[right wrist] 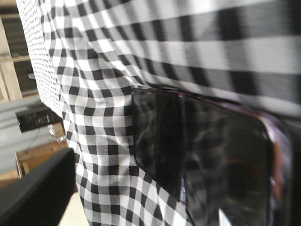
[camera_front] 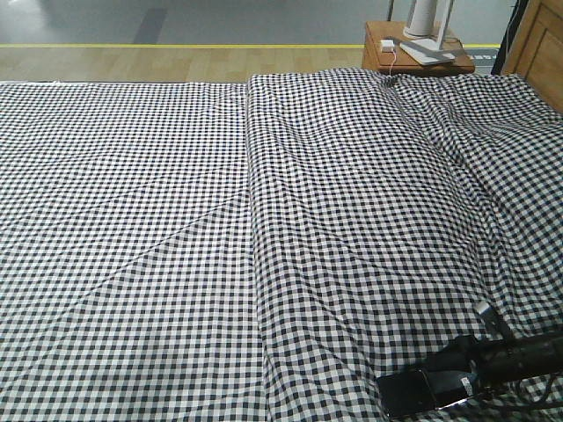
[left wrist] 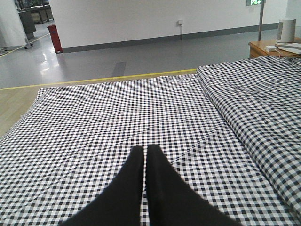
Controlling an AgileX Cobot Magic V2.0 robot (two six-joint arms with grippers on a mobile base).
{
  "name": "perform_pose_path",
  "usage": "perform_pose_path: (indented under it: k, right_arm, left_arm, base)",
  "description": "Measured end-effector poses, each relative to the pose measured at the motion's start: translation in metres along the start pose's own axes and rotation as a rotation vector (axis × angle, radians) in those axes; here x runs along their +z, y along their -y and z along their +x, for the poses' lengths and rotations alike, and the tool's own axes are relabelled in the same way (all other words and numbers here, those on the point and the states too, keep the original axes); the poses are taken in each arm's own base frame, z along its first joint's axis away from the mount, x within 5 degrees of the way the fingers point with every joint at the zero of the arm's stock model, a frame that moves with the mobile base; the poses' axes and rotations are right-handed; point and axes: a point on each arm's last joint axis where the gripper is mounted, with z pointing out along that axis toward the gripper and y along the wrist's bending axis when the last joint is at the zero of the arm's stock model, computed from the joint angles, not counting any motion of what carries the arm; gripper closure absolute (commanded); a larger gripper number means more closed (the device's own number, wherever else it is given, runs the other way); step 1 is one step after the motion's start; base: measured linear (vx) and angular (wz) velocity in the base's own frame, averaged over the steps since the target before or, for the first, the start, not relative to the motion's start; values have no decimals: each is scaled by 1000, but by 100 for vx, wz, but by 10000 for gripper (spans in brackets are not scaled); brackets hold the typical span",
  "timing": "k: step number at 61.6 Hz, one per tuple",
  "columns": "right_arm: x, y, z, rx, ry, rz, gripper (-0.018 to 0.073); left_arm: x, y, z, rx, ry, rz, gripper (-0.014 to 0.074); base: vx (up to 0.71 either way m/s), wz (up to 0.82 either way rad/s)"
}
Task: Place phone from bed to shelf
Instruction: 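Close the right gripper on the black phone's edge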
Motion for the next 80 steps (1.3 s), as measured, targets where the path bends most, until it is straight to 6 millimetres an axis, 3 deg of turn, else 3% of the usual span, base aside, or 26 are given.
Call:
perform_pose_path:
  k: [9, 26, 44, 55, 68, 80]
  right_arm:
    - [2, -1, -1, -5, -6, 0, 169]
    - [-5, 0, -12, -61, -9, 33, 577]
    - [-16, -6, -22, -80, 1, 57, 570]
    - [-35, -25, -33, -124, 30, 88, 568]
    - [-69, -69, -51, -209, 92, 145, 564]
    - [-95, -133, -55, -339, 141, 183, 563]
  left_arm:
    - [0, 0, 0, 0, 0, 0, 595]
    - [0, 0, 0, 0, 0, 0, 595]
    - [0, 0, 0, 0, 0, 0, 595]
    - [0, 0, 0, 0, 0, 0, 595]
    - [0, 0, 0, 0, 0, 0, 595]
    - [0, 0, 0, 0, 0, 0, 595]
  base:
    - [0, 0]
    - [0, 0]
    - [0, 0]
    - [0, 0]
    - [0, 0]
    - [0, 0]
